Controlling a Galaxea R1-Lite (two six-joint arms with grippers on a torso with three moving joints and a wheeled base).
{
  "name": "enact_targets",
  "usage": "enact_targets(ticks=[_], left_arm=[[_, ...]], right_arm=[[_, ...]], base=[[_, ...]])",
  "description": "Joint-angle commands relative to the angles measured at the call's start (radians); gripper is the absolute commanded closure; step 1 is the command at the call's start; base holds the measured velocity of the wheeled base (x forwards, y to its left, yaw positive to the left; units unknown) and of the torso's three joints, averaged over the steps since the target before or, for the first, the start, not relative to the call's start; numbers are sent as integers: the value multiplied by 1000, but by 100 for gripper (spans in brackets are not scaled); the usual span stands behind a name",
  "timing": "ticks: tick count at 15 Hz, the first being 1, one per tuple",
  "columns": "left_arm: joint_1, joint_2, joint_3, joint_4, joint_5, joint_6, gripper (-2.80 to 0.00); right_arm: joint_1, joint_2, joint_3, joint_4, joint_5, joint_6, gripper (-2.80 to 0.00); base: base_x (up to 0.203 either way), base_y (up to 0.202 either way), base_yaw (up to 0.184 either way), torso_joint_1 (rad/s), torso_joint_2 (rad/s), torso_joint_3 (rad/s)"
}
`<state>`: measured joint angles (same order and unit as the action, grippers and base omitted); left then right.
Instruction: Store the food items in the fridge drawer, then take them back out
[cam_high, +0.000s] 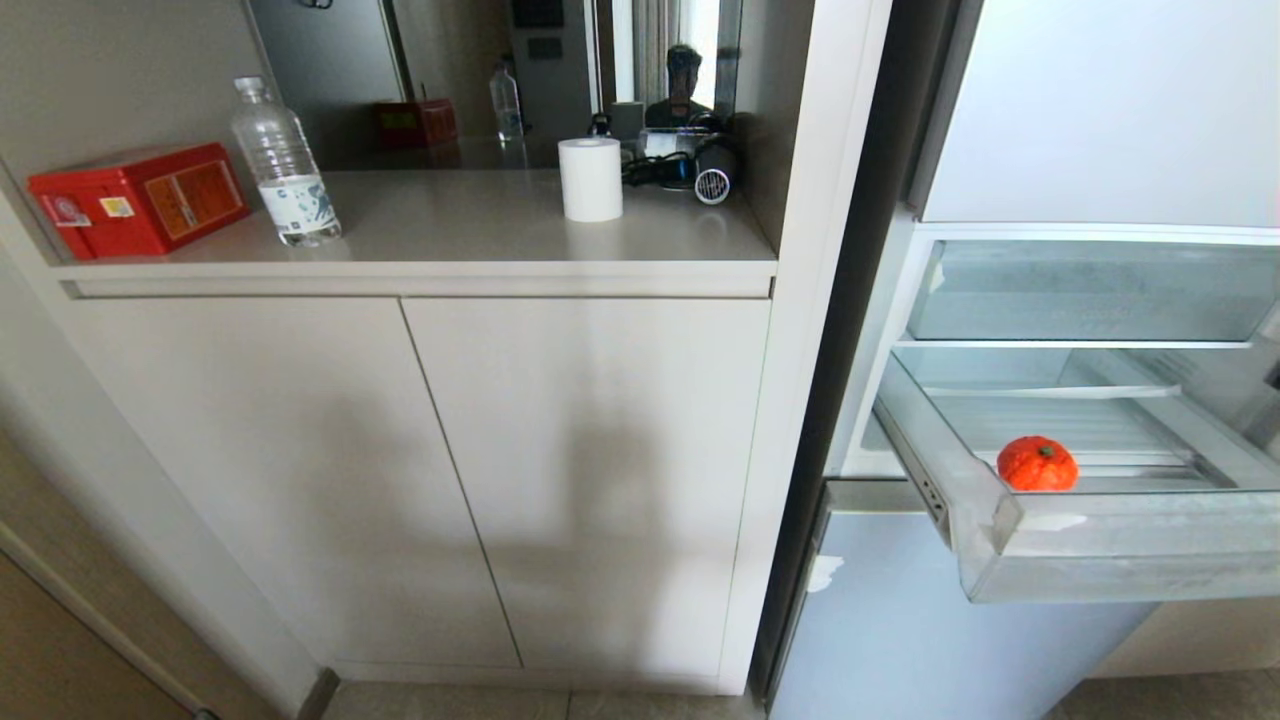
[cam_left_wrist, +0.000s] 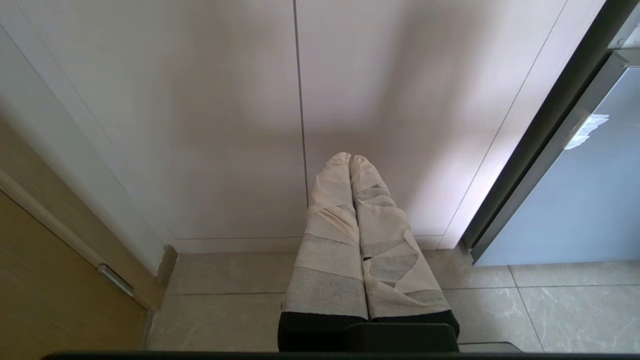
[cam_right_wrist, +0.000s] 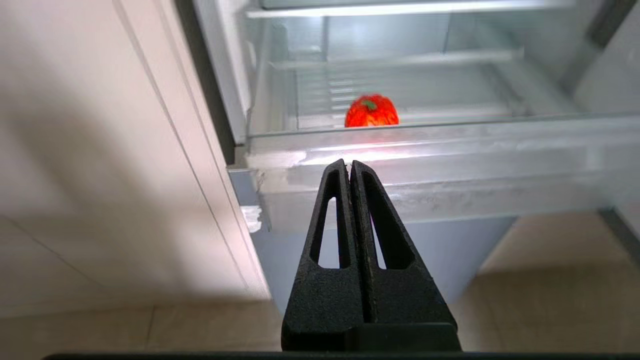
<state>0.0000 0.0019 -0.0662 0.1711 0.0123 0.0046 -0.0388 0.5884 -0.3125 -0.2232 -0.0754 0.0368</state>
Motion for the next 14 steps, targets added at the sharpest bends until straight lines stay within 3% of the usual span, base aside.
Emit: enact_targets(ticks=[1, 5, 9, 14], left_arm=[[0, 0, 0, 1, 1, 0, 0], [0, 0, 0, 1, 1, 0, 0], [0, 0, 0, 1, 1, 0, 0], [0, 0, 0, 1, 1, 0, 0]], right_arm=[[41, -228, 87, -1, -3, -40, 0], [66, -390, 316, 54, -1, -111, 0], [48, -539, 306, 200, 58, -92, 0], [40, -590, 313, 216, 71, -43, 0]], base=[[0, 0, 0, 0, 0, 0], [0, 0, 0, 0, 0, 0], [0, 0, 0, 0, 0, 0], [0, 0, 0, 0, 0, 0]])
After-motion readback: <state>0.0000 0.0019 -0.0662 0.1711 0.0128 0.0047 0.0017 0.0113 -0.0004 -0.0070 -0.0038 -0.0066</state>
